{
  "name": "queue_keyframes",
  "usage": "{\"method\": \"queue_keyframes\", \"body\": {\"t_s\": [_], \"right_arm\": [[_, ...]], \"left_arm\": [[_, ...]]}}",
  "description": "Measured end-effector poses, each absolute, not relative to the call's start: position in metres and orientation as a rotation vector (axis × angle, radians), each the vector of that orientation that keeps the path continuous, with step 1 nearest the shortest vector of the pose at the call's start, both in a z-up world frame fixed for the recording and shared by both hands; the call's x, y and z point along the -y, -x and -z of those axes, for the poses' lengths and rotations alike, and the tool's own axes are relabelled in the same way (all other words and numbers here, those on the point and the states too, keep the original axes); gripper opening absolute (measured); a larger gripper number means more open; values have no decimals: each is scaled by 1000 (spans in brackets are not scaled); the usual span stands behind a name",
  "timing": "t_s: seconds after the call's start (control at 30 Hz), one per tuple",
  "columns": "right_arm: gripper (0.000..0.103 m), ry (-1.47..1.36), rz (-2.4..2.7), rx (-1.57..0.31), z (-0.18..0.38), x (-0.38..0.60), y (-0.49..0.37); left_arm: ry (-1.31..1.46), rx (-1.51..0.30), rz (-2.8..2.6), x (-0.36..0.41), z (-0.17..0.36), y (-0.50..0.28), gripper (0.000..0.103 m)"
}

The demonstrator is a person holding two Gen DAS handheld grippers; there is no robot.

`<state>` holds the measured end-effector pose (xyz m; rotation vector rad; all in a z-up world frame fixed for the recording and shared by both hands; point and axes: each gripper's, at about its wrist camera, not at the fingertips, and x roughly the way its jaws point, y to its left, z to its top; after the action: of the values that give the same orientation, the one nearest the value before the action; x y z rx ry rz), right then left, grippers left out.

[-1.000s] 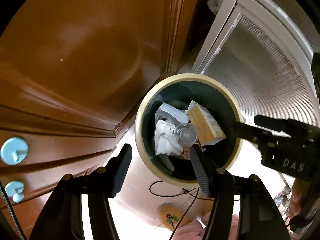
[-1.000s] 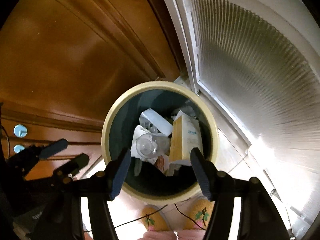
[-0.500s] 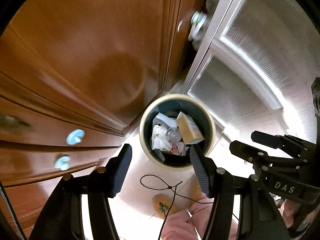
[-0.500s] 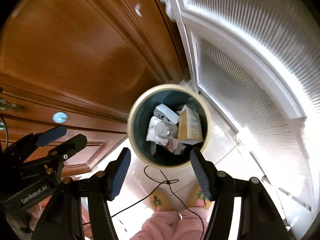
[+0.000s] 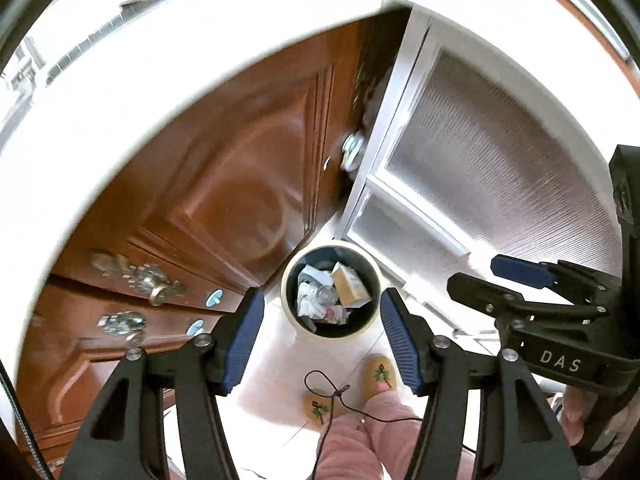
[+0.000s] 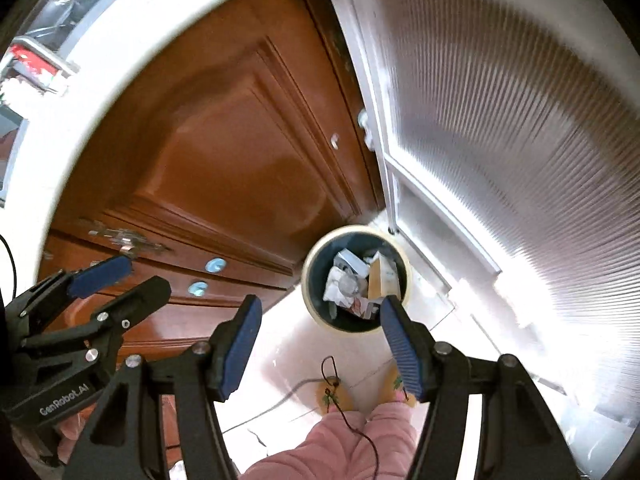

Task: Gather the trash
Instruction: 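Raise both tools toward the blue carton and green pouch on the counter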

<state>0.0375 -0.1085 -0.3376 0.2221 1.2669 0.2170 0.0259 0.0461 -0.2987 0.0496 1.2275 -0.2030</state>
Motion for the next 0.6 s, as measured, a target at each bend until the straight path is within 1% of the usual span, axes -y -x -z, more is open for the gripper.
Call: {"method": "queue_keyframes", "body": {"t_s": [0.3,0.47,0.6], "right_arm": [[62,-164,-182,-1190,228,100,-17],[62,-115,-150,-1085,161,97,-8],[62,-109,-130,-1024,125,95,-5]], "left_arm": [[-79,-1169,196,-50,207,-20,59],[-93,-1104,207,-56,151,-21,59],[-95,-1030,236,-57,107,-25,59]]}}
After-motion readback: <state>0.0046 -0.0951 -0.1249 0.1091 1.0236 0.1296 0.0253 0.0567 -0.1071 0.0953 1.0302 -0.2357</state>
